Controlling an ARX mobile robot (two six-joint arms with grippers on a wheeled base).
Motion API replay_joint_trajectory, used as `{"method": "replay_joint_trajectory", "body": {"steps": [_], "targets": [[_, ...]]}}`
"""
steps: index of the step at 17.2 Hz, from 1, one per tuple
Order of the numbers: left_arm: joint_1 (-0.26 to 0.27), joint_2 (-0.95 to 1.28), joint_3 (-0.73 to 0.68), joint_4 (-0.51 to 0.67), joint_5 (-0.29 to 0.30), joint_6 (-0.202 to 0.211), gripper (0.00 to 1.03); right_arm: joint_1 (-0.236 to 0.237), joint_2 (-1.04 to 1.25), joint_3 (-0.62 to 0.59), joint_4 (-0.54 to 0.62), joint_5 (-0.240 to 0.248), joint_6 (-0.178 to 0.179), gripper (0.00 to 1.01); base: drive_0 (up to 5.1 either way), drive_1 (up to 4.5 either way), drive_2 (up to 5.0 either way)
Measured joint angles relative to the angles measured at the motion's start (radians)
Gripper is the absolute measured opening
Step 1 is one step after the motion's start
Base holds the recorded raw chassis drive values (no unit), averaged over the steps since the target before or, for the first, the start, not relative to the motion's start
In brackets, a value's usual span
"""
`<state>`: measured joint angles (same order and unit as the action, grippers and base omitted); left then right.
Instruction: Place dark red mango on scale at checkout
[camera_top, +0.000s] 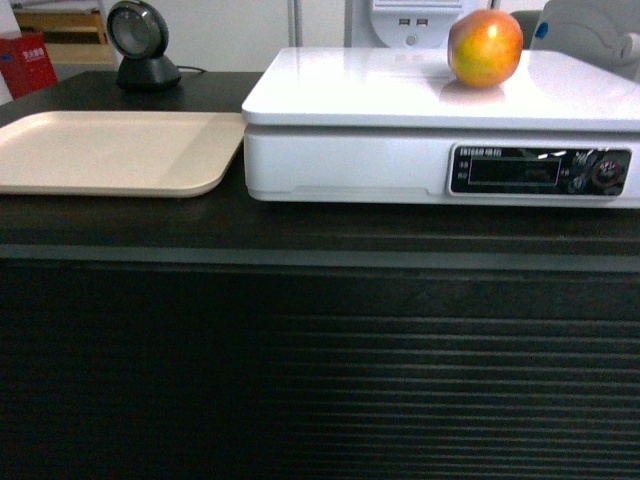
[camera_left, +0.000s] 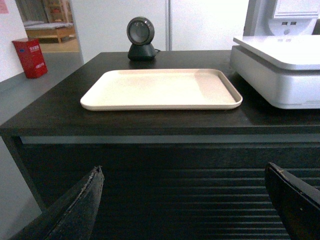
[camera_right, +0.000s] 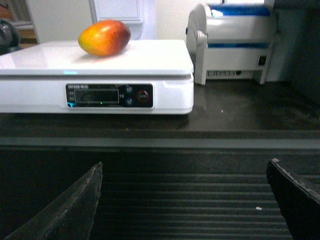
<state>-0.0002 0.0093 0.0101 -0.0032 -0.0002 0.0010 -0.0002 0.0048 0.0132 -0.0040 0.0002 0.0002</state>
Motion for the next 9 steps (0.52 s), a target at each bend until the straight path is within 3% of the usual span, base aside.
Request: {"method": "replay_joint_trajectory", "body": {"steps": [9], "targets": [[0.0,0.0,0.0,0.0,0.0,0.0,0.98,0.0,0.0,0.0,0.0,0.0,-0.001,0.98,0.0,0.0,0.0]]}}
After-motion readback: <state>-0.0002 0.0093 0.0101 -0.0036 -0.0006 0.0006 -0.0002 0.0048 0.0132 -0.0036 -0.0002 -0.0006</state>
